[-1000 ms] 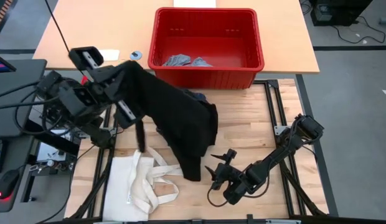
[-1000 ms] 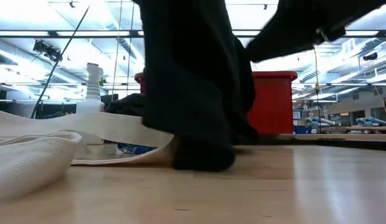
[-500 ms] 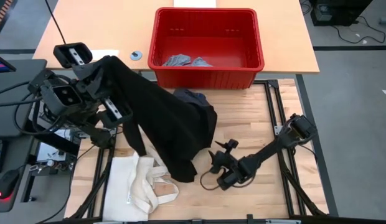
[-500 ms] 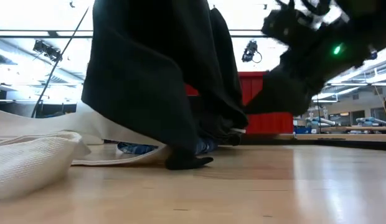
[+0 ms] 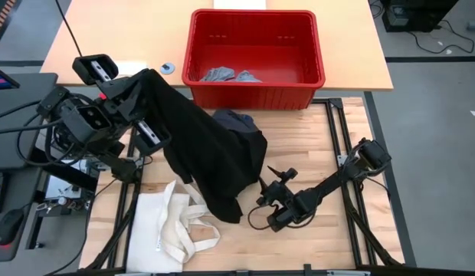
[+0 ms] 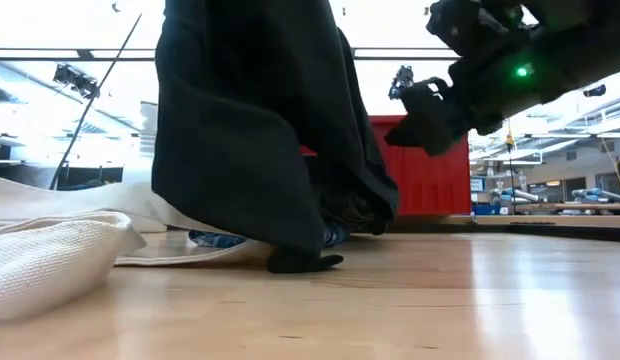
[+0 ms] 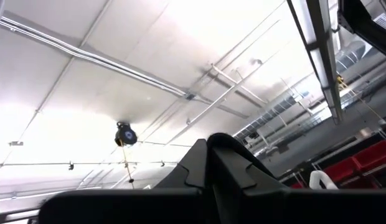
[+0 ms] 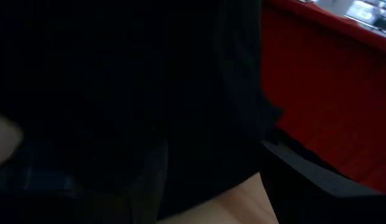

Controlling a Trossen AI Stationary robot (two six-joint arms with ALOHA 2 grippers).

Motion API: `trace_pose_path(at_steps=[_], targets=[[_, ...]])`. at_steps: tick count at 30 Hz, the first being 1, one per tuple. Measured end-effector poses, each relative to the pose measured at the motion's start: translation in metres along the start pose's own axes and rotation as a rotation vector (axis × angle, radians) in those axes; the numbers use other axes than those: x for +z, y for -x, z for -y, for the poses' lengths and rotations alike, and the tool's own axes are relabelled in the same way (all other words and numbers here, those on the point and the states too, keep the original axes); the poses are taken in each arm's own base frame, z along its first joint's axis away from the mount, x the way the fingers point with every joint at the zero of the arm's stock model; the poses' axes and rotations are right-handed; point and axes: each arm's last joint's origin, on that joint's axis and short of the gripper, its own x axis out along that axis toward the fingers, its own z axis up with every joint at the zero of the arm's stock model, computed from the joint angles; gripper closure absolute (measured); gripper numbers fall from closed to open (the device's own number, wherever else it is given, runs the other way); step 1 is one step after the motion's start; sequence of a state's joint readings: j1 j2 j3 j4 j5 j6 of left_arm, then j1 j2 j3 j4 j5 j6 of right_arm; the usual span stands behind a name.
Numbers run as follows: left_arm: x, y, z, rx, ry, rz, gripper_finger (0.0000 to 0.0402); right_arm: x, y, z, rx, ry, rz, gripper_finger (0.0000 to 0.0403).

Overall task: Fold Laundry from Bin
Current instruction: Fold the black shirt

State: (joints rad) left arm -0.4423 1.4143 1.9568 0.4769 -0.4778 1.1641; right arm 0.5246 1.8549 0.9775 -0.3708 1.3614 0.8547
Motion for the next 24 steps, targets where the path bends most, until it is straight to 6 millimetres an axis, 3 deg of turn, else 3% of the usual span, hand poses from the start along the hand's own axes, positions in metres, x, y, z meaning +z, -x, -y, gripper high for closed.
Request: trace_pose_path(at_steps=[7,16,21,24], targets=[[0.0,0.0,0.0,-0.003,-0.004,-0.001,0.0381,0.012,-0.025,-0.005,0.02,-0.016,-0.05,0.0151],[-0.001,0.0,0.002,-0.012,-0.014,-0.027,0.0381,0.027,-0.032,-0.008,-0.065,-0.033,0.042,0.0151],[-0.002,0.0,0.002,-0.018,-0.014,-0.029,0.0381,0.028,-0.06,-0.001,-0.054,-0.04,-0.034,0.0158],[-0.002,0.0,0.002,-0.019,-0.015,-0.031,0.0381,0.025,-0.075,0.003,-0.042,-0.031,-0.082,0.0191]])
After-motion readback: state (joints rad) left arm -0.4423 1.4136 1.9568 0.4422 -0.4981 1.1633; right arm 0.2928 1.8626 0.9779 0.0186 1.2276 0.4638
